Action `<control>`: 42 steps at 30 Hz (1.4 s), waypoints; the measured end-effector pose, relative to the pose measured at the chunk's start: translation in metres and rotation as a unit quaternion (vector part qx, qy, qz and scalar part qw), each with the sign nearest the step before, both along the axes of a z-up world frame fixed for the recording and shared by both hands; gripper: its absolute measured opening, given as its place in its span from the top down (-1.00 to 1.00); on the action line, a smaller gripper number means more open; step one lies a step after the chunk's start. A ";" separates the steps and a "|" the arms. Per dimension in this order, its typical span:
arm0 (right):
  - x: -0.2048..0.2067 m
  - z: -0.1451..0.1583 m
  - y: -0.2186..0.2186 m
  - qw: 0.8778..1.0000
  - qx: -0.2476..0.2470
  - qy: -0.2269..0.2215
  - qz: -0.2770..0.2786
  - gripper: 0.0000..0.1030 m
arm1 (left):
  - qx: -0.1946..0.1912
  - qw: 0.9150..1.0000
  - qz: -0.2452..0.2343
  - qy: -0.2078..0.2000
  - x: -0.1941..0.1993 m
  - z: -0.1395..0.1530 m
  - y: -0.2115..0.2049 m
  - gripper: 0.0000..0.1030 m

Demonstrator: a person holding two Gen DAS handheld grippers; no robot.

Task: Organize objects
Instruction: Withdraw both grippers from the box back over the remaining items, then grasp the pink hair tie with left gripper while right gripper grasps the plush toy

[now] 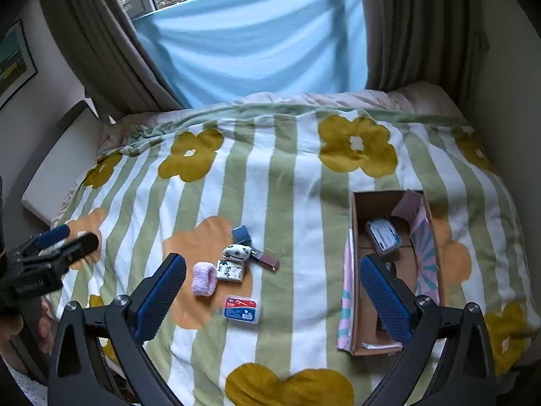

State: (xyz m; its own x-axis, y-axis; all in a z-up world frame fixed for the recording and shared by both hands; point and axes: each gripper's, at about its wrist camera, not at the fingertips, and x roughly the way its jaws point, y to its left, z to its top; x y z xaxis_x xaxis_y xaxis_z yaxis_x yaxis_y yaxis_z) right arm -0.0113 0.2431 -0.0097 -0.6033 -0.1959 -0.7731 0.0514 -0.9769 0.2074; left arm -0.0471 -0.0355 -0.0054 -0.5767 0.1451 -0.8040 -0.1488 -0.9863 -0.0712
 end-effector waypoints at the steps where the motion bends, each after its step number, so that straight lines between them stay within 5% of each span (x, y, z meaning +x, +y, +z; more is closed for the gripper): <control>1: -0.002 0.000 -0.003 1.000 0.000 0.000 0.003 -0.98 | 0.002 1.000 0.002 -0.004 0.000 -0.003 -0.004 -0.99; 11: -0.032 -0.031 -0.036 1.000 -0.005 -0.019 0.012 -0.98 | 0.016 0.998 -0.024 -0.050 -0.008 -0.051 -0.015 -0.99; 28: -0.104 -0.202 -0.095 0.996 -0.025 -0.057 0.063 -0.87 | 0.047 0.988 -0.067 -0.131 -0.056 -0.249 -0.019 -0.73; 35: -0.128 -0.250 -0.110 0.995 -0.029 -0.064 0.071 -0.86 | 0.060 0.985 -0.071 -0.142 -0.069 -0.293 -0.020 -0.65; 42: -0.146 -0.280 -0.123 0.993 -0.032 -0.082 0.084 -0.46 | 0.080 0.983 -0.075 -0.149 -0.081 -0.316 -0.018 -0.46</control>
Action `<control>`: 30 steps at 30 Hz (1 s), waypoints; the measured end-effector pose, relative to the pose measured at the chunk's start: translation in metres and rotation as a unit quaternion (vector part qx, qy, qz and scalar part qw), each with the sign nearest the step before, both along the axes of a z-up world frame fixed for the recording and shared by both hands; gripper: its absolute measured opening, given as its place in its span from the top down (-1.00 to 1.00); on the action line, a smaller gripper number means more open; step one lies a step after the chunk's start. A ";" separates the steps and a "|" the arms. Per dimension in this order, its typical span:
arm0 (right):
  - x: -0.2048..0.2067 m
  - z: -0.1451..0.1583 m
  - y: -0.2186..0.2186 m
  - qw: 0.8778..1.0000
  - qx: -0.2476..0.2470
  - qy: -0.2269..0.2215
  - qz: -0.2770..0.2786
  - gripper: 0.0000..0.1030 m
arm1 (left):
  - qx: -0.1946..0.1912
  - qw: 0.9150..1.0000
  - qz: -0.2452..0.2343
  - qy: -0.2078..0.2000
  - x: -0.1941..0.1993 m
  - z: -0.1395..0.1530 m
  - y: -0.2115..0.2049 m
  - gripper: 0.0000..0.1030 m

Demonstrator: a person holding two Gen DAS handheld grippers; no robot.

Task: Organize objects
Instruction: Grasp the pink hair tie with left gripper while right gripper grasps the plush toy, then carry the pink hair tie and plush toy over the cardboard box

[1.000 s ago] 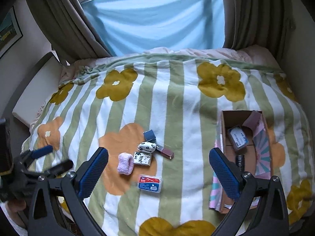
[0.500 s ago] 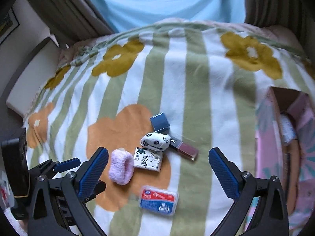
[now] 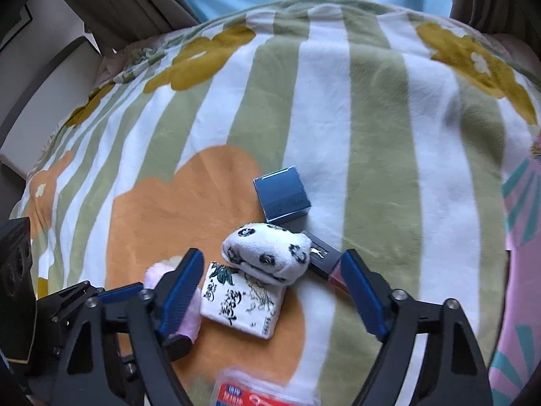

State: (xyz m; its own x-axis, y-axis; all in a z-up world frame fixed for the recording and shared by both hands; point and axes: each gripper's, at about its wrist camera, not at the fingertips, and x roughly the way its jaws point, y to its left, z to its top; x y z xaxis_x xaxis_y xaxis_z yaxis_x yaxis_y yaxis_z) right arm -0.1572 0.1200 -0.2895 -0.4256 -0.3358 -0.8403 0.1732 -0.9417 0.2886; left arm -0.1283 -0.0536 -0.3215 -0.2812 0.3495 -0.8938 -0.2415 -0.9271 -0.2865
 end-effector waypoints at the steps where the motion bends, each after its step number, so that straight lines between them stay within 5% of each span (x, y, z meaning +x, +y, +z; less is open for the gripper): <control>1: -0.001 -0.003 -0.002 1.000 0.001 0.000 0.002 -0.46 | 0.000 1.000 -0.003 -0.001 -0.001 -0.003 0.002 -0.44; 4: -0.005 -0.010 -0.008 1.000 0.002 -0.002 0.009 -0.24 | 0.003 1.000 -0.011 -0.002 -0.003 -0.007 0.006 -0.36; 5: -0.007 -0.013 -0.010 1.000 0.007 -0.007 0.013 -0.02 | 0.003 1.000 -0.013 -0.002 -0.003 -0.009 0.008 -0.29; 10: -0.005 -0.013 -0.012 1.000 0.017 0.000 0.013 0.14 | 0.002 1.000 -0.019 -0.010 -0.004 -0.014 0.012 0.18; 21: -0.004 0.000 -0.007 1.000 0.012 -0.004 0.000 0.22 | 0.010 1.000 -0.008 -0.010 -0.005 -0.004 0.002 0.19; 30: 0.005 0.067 0.000 1.000 0.015 0.010 -0.017 0.22 | 0.001 1.000 0.014 0.012 -0.005 0.049 -0.014 0.19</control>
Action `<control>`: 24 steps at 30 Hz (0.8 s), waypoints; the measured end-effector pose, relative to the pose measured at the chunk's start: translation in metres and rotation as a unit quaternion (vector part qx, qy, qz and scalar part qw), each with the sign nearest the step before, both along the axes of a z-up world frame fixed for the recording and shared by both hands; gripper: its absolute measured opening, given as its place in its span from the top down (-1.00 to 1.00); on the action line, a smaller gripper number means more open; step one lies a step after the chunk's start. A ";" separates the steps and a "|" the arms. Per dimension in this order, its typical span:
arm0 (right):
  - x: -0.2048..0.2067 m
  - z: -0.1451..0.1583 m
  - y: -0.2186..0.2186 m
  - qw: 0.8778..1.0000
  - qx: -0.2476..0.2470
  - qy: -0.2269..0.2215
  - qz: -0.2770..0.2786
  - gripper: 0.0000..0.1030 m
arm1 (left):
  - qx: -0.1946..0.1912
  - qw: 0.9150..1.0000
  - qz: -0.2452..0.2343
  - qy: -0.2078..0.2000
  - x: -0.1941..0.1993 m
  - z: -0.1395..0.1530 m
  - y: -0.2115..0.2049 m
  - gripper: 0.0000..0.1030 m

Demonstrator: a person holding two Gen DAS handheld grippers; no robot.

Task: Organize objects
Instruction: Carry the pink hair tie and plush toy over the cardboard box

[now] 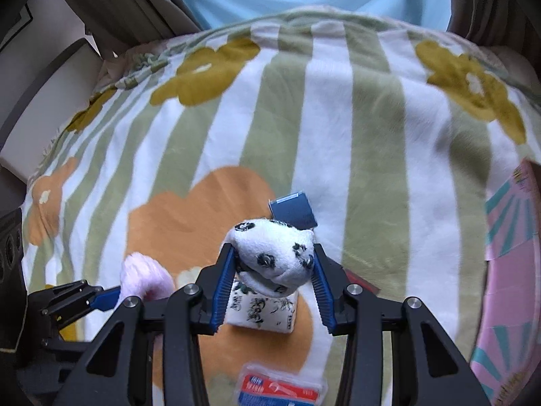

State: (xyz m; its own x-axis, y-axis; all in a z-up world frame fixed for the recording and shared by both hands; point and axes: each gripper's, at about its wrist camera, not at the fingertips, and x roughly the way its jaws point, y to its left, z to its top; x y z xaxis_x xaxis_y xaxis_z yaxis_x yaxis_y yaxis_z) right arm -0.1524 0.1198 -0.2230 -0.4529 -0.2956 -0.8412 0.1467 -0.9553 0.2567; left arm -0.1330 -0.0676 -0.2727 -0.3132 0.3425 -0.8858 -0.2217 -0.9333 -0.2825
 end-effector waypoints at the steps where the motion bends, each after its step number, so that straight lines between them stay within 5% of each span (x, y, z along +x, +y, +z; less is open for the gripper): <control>1: 0.002 0.010 0.001 1.000 0.001 0.003 -0.002 0.22 | -0.003 1.000 0.004 0.005 0.000 0.011 -0.002 0.19; 13: 0.057 0.132 0.005 0.999 0.041 0.034 -0.005 0.22 | -0.027 0.997 0.050 0.049 0.021 0.132 -0.020 0.19; 24: 0.121 0.167 0.029 0.998 0.040 0.031 -0.030 0.22 | -0.057 0.995 0.045 0.066 0.073 0.191 -0.004 0.19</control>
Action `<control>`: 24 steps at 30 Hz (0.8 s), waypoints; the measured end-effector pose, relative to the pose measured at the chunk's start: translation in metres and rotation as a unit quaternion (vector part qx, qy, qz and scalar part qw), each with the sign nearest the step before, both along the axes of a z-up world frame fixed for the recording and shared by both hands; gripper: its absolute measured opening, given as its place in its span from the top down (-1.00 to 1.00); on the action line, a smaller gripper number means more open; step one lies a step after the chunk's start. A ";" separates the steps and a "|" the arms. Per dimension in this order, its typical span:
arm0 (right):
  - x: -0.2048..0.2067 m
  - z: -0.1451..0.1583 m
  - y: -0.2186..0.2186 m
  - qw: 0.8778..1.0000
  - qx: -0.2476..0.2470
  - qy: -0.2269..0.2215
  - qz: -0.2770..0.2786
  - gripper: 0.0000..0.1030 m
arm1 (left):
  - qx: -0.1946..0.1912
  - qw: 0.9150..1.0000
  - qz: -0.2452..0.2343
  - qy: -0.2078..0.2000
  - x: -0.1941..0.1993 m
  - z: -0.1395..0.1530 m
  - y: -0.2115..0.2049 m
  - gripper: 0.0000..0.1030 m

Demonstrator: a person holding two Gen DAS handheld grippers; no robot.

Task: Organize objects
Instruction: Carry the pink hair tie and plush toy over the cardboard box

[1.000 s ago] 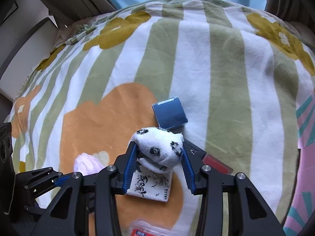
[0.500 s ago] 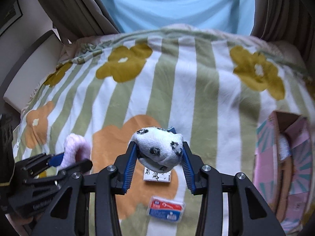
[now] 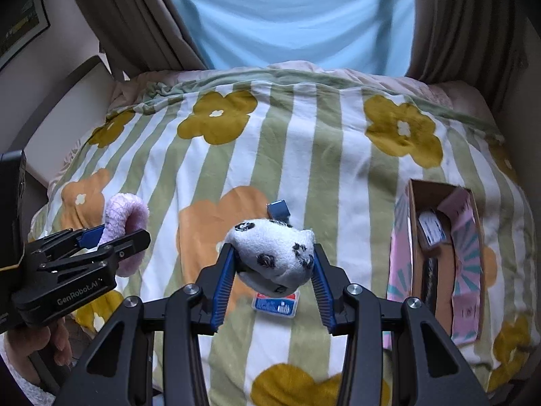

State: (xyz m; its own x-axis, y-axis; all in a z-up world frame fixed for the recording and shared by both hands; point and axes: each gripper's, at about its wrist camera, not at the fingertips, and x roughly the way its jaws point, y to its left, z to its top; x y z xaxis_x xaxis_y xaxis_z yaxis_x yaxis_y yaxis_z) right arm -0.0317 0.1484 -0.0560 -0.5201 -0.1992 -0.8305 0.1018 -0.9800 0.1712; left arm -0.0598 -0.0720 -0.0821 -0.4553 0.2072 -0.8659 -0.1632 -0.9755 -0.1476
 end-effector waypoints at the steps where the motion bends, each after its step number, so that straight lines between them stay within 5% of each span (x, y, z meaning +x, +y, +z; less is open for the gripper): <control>1: 0.002 0.001 0.002 1.000 0.000 0.001 -0.001 0.22 | 0.000 1.000 -0.001 0.002 0.003 0.003 0.002 0.19; 12: 0.016 0.029 0.043 0.999 0.002 0.040 -0.031 0.22 | -0.001 0.998 -0.042 0.037 0.005 0.038 0.049 0.19; 24: 0.039 0.035 0.134 0.992 0.010 0.039 -0.118 0.22 | 0.003 0.990 -0.129 0.060 -0.020 0.067 0.147 0.19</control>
